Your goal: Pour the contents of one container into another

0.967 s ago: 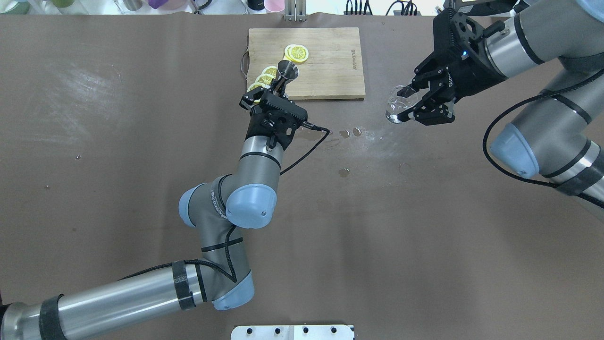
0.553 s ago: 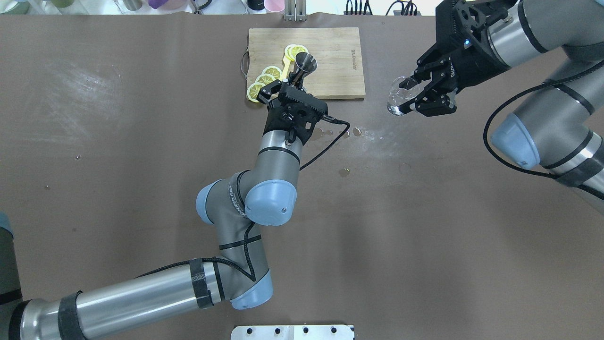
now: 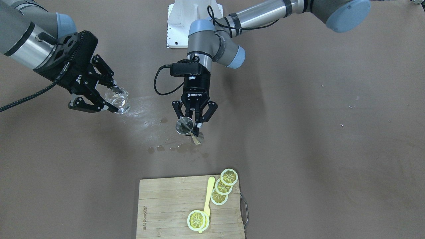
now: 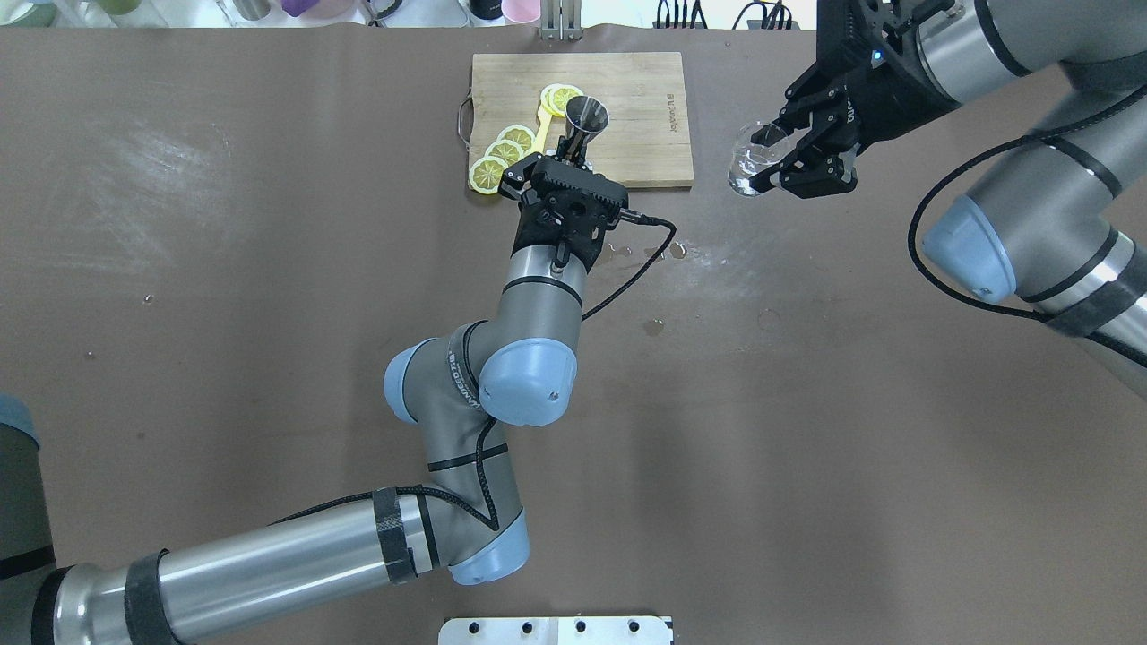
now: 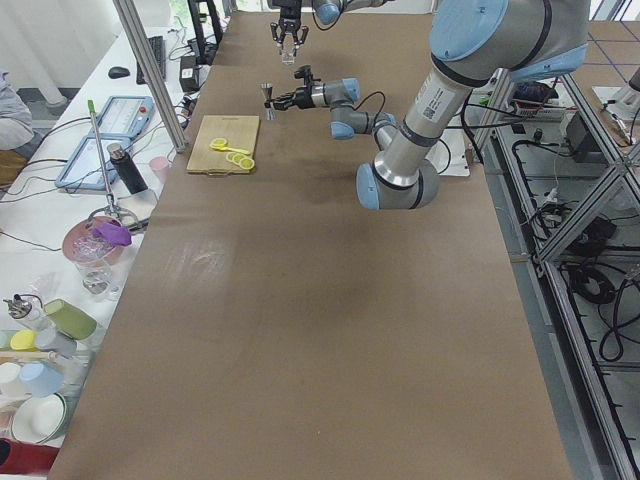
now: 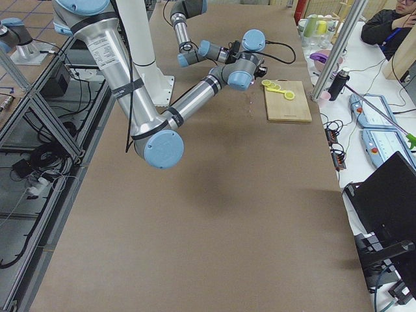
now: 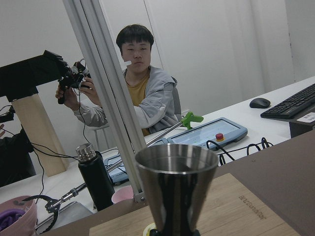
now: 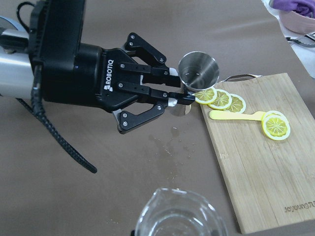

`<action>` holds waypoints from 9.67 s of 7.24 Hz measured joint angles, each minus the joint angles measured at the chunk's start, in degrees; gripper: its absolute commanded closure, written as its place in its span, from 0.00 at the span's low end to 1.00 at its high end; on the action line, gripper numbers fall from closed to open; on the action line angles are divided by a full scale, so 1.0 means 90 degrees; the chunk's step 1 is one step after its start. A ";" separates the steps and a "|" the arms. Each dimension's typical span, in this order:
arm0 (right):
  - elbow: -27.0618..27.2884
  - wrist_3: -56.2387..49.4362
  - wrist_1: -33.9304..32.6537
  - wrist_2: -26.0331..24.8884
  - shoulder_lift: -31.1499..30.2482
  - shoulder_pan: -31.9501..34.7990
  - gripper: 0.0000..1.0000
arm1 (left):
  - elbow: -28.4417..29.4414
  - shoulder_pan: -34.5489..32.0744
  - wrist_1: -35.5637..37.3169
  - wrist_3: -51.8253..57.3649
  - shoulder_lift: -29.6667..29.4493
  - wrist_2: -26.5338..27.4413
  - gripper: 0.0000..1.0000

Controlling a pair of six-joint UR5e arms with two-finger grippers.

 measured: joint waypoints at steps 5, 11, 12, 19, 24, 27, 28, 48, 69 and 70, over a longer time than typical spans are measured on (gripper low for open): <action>-0.0831 -0.1260 -0.1456 -0.0192 0.1195 0.0020 1.00 | 0.0270 0.0004 0.0004 -0.0357 -0.0030 -0.0075 1.00; -0.1794 -0.2154 -0.2436 -0.0613 0.2322 -0.0378 1.00 | 0.0415 -0.0005 -0.0008 -0.0340 -0.0031 -0.0077 1.00; -0.1830 -0.2305 -0.2594 -0.0654 0.2385 -0.0414 1.00 | 0.0417 -0.0005 -0.0017 -0.0337 -0.0031 -0.0077 1.00; -0.2357 -0.2925 -0.3934 -0.1200 0.3182 -0.0612 1.00 | 0.0425 -0.0005 -0.0038 -0.0327 -0.0011 -0.0036 1.00; -0.2570 -0.3563 -0.4975 -0.1987 0.3671 -0.1008 1.00 | 0.0425 -0.0005 -0.0038 -0.0326 -0.0002 -0.0025 1.00; -0.2929 -0.3905 -0.5385 -0.2293 0.4001 -0.1122 1.00 | 0.0425 -0.0005 -0.0032 -0.0326 -0.0002 -0.0019 1.00; -0.3069 -0.3965 -0.5471 -0.2354 0.4098 -0.1131 1.00 | 0.0428 -0.0005 -0.0030 -0.0324 -0.0002 -0.0018 1.00; -0.5456 -0.4716 -0.6513 -0.4078 0.5889 -0.1702 1.00 | 0.0435 -0.0005 -0.0028 -0.0316 0.0008 -0.0009 1.00; -0.1111 -0.3224 -0.1645 0.0212 0.0237 0.0736 1.00 | -0.2134 -0.0484 -0.1701 0.0248 0.3161 0.0079 1.00; -0.1113 -0.2775 -0.0843 0.0361 -0.0181 0.0735 1.00 | -0.2434 -0.0485 -0.2352 0.0249 0.3956 0.0067 1.00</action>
